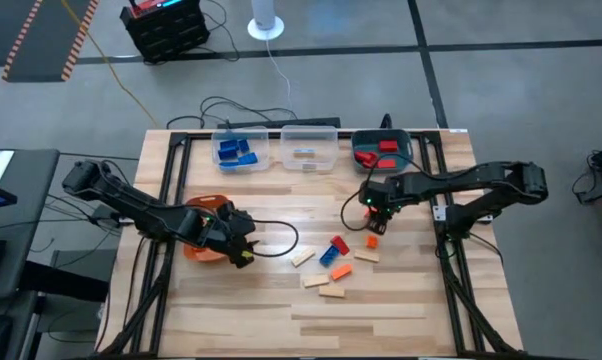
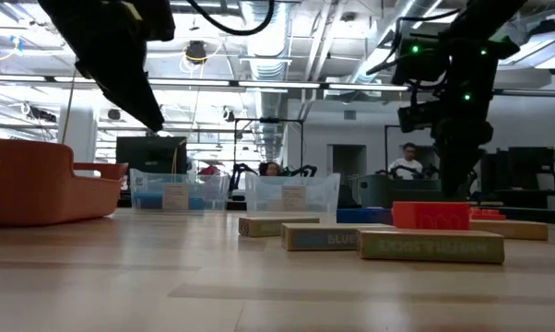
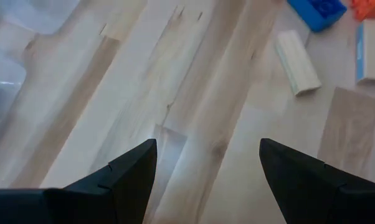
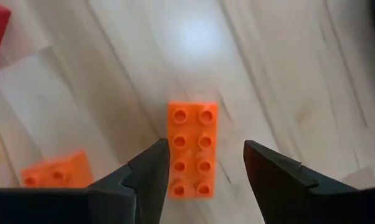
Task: Sort blocks
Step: Put the orange game piece into the orange bin, then put the light brown block into the right transparent bin
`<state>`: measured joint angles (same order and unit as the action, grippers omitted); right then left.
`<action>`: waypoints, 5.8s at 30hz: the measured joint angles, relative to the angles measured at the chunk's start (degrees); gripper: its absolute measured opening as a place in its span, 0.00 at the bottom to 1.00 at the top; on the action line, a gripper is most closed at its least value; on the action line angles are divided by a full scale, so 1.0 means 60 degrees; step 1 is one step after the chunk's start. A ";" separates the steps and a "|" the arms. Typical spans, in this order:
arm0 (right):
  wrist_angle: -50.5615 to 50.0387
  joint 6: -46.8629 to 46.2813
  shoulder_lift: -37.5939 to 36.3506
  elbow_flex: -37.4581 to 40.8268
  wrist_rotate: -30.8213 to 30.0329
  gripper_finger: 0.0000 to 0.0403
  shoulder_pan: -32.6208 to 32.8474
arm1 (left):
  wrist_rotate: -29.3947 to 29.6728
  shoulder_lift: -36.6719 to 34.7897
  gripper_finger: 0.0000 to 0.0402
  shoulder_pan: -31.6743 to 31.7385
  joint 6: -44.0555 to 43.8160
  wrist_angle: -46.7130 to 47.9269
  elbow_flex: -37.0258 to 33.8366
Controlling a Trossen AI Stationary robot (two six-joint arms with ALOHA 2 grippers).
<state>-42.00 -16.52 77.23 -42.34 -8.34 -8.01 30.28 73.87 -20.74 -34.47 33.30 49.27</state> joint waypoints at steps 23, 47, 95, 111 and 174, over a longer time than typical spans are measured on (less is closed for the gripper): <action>0.2155 0.0233 -0.0189 0.1496 0.0030 0.37 0.0185 | 0.0197 0.0000 0.69 -0.0516 -0.0253 0.0070 0.0031; 0.2165 0.2977 -0.0265 -0.1977 0.0325 0.42 -0.0388 | 0.1185 -0.0519 0.69 -0.0553 -0.0428 0.0804 0.0031; 1.4137 0.4305 0.1403 -0.1386 0.3134 0.41 0.1275 | -0.0287 0.1177 0.64 0.1504 0.8189 -1.2516 -0.0902; 1.3545 0.4608 0.1385 -0.1393 0.3092 0.48 0.1260 | -0.0201 0.1574 0.32 0.1764 0.8008 -1.2294 -0.0199; 0.8256 0.4817 0.5145 -0.2712 0.2995 0.63 0.2571 | 0.1604 -0.2524 0.71 -0.0243 -0.2026 0.1280 -0.0344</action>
<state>7.53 12.38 108.10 -58.61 9.63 7.42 39.91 58.72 -22.20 -46.63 40.98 47.20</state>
